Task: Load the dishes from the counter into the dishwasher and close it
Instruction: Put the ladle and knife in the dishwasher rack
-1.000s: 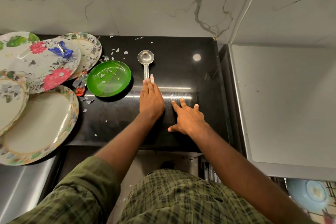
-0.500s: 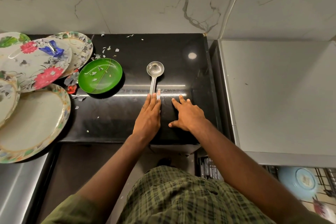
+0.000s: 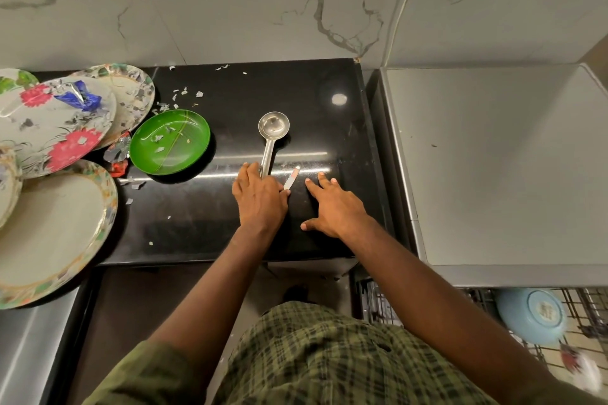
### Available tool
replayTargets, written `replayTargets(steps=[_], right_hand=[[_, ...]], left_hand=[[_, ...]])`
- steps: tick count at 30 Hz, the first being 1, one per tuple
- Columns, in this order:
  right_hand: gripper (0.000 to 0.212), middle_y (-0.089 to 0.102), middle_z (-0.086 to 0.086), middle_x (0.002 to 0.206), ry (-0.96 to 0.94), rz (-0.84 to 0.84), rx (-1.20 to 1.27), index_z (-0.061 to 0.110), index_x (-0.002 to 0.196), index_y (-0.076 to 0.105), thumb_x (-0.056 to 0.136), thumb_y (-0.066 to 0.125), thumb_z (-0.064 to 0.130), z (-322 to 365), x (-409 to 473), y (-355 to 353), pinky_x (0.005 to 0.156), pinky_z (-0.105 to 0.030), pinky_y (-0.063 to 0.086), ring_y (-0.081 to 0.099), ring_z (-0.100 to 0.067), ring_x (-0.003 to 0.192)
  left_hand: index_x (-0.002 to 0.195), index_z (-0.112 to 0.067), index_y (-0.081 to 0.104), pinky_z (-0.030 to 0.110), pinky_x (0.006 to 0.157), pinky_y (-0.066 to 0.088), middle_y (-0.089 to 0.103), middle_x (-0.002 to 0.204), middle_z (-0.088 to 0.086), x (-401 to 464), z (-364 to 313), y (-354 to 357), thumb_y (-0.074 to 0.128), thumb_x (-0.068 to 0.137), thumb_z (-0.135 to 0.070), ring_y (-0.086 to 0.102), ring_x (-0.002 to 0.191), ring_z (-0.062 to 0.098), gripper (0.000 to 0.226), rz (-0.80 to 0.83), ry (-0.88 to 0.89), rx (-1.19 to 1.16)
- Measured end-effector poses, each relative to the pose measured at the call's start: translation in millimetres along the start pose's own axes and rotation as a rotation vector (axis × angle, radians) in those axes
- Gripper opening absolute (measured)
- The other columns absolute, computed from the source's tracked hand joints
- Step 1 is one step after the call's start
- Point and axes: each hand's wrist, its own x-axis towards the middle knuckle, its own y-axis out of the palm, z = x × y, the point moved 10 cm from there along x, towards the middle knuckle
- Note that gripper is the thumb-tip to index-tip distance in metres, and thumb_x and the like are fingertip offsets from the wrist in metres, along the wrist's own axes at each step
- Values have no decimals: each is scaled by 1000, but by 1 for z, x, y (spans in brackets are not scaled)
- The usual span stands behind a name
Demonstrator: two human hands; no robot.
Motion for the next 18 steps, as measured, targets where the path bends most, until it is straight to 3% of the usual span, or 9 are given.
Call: replayTargets(steps=[9, 13, 18], right_hand=[[105, 4, -4, 176, -26, -18, 37, 26, 168, 11, 89, 77, 51, -3, -1, 1, 123, -51, 31, 11, -28, 161], [69, 43, -6, 160, -25, -264, 158, 18, 155, 40, 97, 72, 36, -11, -12, -16, 110, -44, 47, 48, -27, 142], [42, 53, -1, 143, -157, -315, 21, 23, 135, 61, 95, 74, 29, -6, -21, -13, 92, -41, 58, 49, -22, 130]], left_hand=[[112, -20, 73, 62, 125, 6, 11, 171, 20, -2, -9, 21, 59, 99, -53, -6, 159, 39, 38, 169, 4, 135], [112, -21, 70, 61, 124, -1, 0, 172, 20, -17, -23, 28, 55, 101, -54, -20, 157, 39, 37, 174, 71, 161], [112, -28, 68, 58, 124, -7, -4, 173, 17, -36, -38, 26, 56, 102, -52, -27, 155, 39, 28, 146, 130, 133]])
